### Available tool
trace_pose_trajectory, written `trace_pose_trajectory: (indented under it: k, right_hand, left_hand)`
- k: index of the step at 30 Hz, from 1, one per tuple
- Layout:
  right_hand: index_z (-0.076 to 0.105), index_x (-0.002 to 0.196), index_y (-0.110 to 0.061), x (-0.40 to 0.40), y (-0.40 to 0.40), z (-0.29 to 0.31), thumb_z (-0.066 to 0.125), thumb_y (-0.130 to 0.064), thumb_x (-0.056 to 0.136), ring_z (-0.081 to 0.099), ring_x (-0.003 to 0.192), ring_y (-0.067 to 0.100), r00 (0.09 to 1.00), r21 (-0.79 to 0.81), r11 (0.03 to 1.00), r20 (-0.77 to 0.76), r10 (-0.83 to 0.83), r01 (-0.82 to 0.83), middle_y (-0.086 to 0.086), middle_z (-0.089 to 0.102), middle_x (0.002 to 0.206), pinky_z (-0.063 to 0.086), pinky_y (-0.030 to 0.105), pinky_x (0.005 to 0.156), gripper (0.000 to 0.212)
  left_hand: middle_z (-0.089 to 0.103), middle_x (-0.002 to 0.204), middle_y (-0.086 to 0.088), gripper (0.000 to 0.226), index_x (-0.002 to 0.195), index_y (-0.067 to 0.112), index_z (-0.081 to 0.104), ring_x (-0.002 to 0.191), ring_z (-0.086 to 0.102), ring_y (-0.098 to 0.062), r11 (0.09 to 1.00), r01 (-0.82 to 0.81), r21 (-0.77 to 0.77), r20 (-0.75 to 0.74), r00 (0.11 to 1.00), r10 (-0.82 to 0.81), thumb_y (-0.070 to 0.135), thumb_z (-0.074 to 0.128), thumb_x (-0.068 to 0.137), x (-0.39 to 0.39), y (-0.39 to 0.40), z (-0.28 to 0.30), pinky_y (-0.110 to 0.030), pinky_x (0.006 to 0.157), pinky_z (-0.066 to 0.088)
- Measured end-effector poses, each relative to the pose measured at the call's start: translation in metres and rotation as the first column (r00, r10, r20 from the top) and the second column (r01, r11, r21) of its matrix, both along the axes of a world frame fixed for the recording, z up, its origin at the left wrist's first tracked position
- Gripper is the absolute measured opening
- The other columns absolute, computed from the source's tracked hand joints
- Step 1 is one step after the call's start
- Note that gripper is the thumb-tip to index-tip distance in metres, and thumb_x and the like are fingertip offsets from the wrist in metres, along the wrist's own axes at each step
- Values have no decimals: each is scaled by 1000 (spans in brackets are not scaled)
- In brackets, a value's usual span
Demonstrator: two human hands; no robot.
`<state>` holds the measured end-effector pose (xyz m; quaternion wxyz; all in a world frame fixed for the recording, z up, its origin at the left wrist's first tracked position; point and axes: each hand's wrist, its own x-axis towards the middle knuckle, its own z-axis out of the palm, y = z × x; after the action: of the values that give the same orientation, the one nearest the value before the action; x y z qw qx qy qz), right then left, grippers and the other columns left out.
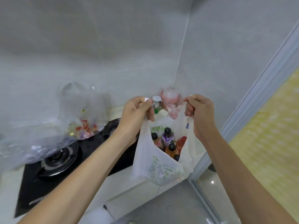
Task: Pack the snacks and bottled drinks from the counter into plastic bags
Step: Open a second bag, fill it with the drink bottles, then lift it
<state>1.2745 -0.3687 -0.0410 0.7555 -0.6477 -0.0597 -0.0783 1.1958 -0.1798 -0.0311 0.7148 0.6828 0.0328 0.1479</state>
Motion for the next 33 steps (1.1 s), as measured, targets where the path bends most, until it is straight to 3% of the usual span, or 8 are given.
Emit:
trace_pose_trajectory:
  k: [3,7,14,19,26,33]
  right_hand:
    - [61,78,1,47,-25,-2,48,4,101,34,52,17,999,7,1000,-20,-31,31,0,41,52,31,31,53,27]
    - [61,76,0,108,-38,-6,50,3,102,36,52,17,999,-7,999,-39,-35,35,3,39,55,33,30,52,29]
    - [62,79,1,209,-34,-22,49,1,102,37,50,17,995,-29,996,-35,89,-90,4,37,54,36,25,51,26]
    - [64,76,1,284,-32,-35,52,1,99,39,50,18,980,-21,982,-66,187,-189,2,41,50,35,28,53,26]
    - [64,75,-3,369,-19,-44,51,0,101,41,47,16,931,-78,930,-101,350,-358,-1,41,49,34,34,55,29]
    - [62,83,3,410,-3,-53,49,1,103,47,48,17,881,-185,862,-110,460,-473,7,48,55,39,26,53,24]
  left_hand:
    - [61,61,-4,25,103,-15,59,56,54,-20,1000,11,-11,1,1000,-11,9,54,103,57,-20,-1,-27,65,48]
    - [59,61,-6,18,102,-9,62,59,54,-21,1000,-3,-10,-24,1000,3,7,52,103,118,-30,-1,-29,70,49]
    - [56,64,-6,23,110,-12,61,56,51,-18,993,-119,24,-73,990,121,9,53,105,200,-31,-12,-15,62,48]
    - [56,66,-8,27,111,-18,60,53,52,-15,966,-252,51,-101,961,256,8,54,104,255,-41,-14,-18,59,47]
    - [58,66,-6,12,102,-2,62,55,55,-16,903,-428,24,-118,896,428,9,56,104,322,-48,-20,-20,58,50]
    - [64,64,-2,26,107,-11,61,55,62,-14,865,-492,96,-181,846,502,14,54,106,349,-30,-34,-29,65,57]
